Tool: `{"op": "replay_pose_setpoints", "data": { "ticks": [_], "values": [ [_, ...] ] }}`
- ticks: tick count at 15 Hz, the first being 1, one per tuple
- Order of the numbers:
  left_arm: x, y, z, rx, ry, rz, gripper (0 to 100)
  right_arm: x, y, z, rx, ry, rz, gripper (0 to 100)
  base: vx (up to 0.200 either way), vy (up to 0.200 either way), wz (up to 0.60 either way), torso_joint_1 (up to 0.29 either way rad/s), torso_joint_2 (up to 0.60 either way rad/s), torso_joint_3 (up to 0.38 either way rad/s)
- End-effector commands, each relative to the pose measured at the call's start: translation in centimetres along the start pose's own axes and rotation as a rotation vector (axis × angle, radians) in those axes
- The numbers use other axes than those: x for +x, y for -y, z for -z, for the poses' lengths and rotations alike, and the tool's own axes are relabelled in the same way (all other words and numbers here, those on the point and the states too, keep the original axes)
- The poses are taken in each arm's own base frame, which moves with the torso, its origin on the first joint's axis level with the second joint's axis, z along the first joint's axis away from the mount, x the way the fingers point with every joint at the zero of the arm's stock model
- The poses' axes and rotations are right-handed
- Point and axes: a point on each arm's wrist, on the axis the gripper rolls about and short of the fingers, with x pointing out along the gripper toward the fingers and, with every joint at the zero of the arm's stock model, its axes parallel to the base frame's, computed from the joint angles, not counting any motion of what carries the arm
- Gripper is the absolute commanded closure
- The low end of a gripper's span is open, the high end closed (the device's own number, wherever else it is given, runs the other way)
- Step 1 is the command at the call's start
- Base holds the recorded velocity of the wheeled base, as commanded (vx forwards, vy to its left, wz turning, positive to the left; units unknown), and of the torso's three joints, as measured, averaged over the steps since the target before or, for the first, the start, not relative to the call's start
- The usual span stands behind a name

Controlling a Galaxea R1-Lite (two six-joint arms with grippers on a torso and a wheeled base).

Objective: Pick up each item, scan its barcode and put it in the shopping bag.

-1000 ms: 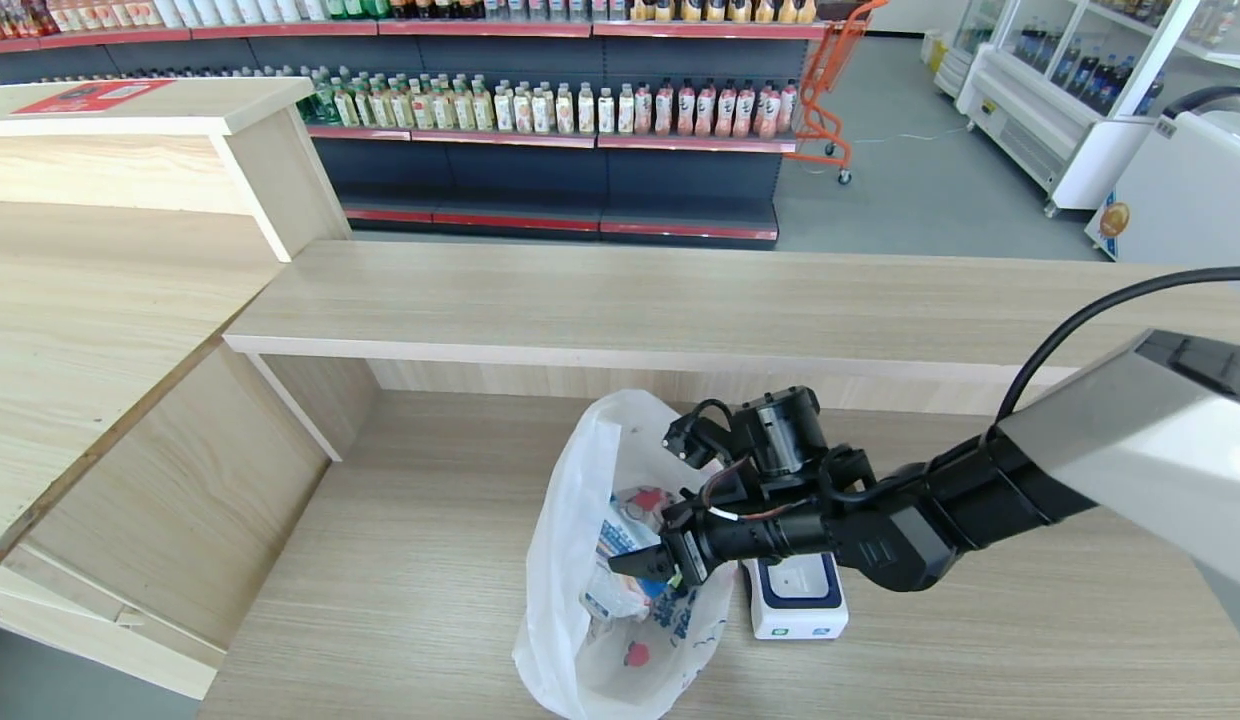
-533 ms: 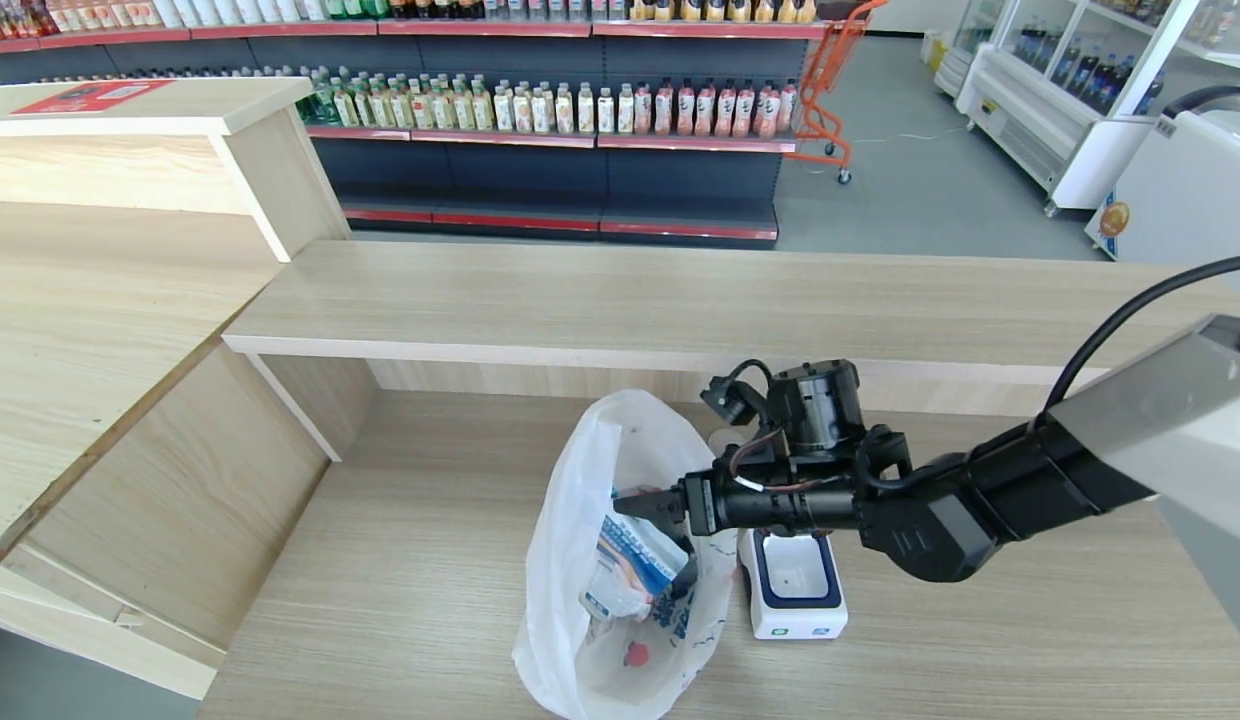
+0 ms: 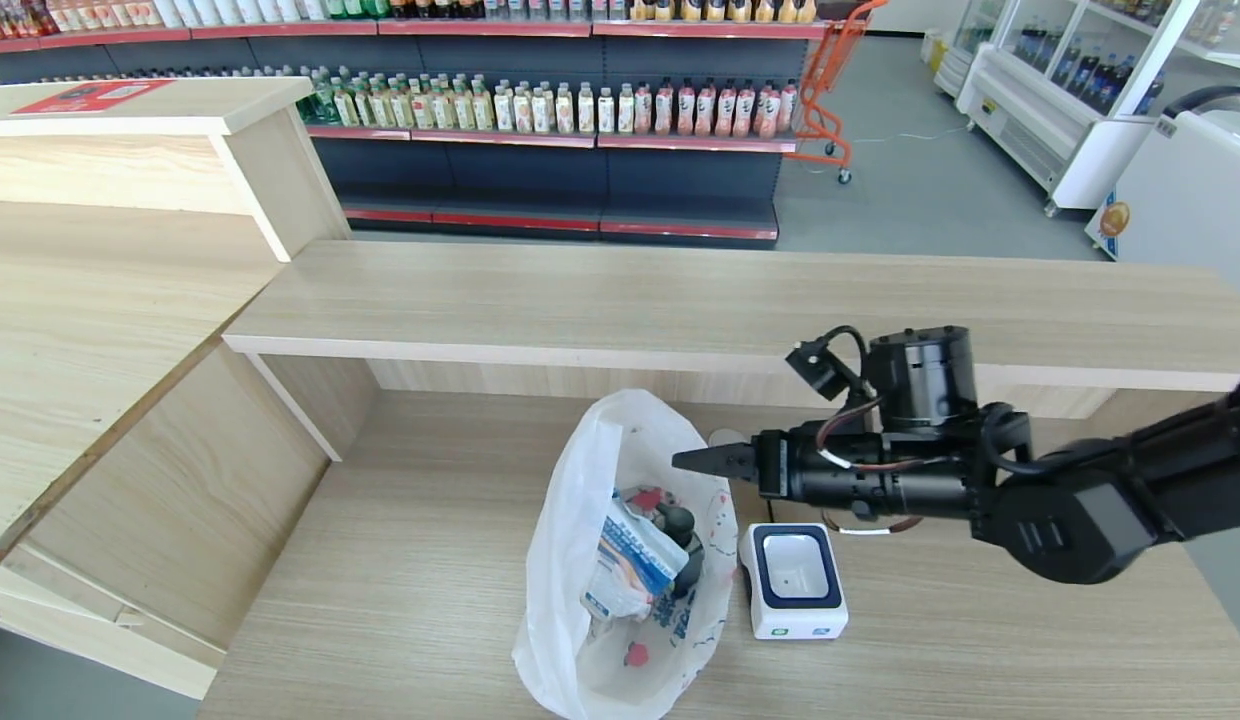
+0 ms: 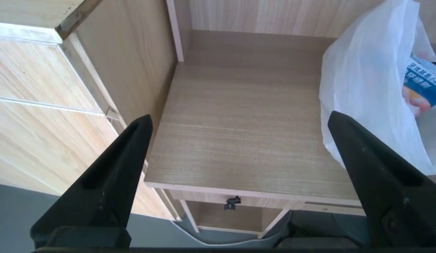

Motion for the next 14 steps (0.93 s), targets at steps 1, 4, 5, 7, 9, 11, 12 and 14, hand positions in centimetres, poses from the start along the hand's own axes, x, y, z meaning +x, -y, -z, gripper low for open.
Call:
{"op": "replay_pose_setpoints", "data": {
  "ticks": [1, 4, 5, 7, 9, 11, 12, 14],
  "values": [
    [0.0, 0.0, 0.0, 0.000, -0.001, 0.000, 0, -7.2, -1.7, -0.1, -0.015, 0.112, 0.019, 0, 0.000, 0.000, 0.00, 0.000, 0.00, 0.000],
    [0.0, 0.0, 0.0, 0.000, -0.001, 0.000, 0, -14.0, -2.9, 1.5, -0.115, 0.203, 0.089, 0, 0.000, 0.000, 0.00, 0.000, 0.00, 0.000],
    [0.0, 0.0, 0.0, 0.000, -0.001, 0.000, 0, -16.7, -3.1, 3.0, -0.187, 0.204, 0.149, 0, 0.000, 0.000, 0.00, 0.000, 0.00, 0.000],
    [0.0, 0.0, 0.0, 0.000, -0.001, -0.001, 0, -19.9, -2.4, 5.6, -0.306, 0.237, 0.331, 0, 0.000, 0.000, 0.00, 0.000, 0.00, 0.000],
    [0.0, 0.0, 0.0, 0.000, -0.001, -0.001, 0, -22.8, -2.9, 8.8, -0.354, 0.317, 0.565, 0, 0.000, 0.000, 0.00, 0.000, 0.00, 0.000],
    [0.0, 0.0, 0.0, 0.000, 0.000, -0.001, 0, -25.1, -3.9, 13.6, -0.404, 0.386, 0.685, 0, 0.000, 0.000, 0.00, 0.000, 0.00, 0.000],
    [0.0, 0.0, 0.0, 0.000, 0.000, -0.001, 0, -26.0, -3.8, 16.4, -0.423, 0.432, 0.778, 0, 0.000, 0.000, 0.00, 0.000, 0.00, 0.000],
    [0.0, 0.0, 0.0, 0.000, -0.001, 0.000, 0, -26.4, -3.5, 20.6, -0.454, 0.518, 0.809, 0, 0.000, 0.000, 0.00, 0.000, 0.00, 0.000]
  ]
}}
